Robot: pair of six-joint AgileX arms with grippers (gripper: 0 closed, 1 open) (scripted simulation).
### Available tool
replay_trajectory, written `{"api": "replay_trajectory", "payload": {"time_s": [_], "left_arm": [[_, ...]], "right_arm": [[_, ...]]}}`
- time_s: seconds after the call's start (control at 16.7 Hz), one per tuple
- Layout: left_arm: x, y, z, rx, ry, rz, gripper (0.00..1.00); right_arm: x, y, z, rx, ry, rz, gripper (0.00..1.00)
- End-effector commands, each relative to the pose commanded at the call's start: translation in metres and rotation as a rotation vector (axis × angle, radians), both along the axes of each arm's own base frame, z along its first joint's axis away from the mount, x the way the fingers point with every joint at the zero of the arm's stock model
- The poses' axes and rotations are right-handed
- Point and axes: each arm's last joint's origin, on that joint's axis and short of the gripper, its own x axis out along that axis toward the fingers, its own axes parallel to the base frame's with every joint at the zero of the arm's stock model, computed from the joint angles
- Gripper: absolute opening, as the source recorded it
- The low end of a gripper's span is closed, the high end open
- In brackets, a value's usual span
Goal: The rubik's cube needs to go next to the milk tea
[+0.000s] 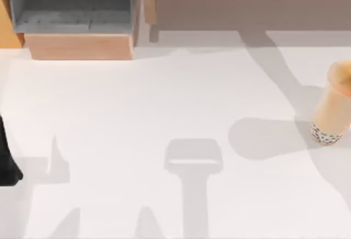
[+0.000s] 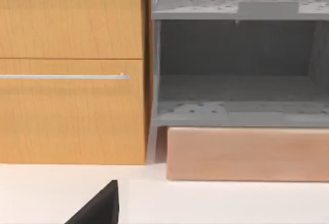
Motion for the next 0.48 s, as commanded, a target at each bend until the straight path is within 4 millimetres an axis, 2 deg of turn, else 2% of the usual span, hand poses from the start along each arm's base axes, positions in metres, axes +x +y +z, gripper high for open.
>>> {"api": "replay_trajectory", "payload": {"time_s": [0.48], "left_arm": [[0.0000, 0.0000, 0.0000, 0.000, 0.000, 0.000, 1.00]], "right_arm": [[-0.0001, 0.0004, -0.0031, -0.032, 0.050, -0.042, 0.00]]}}
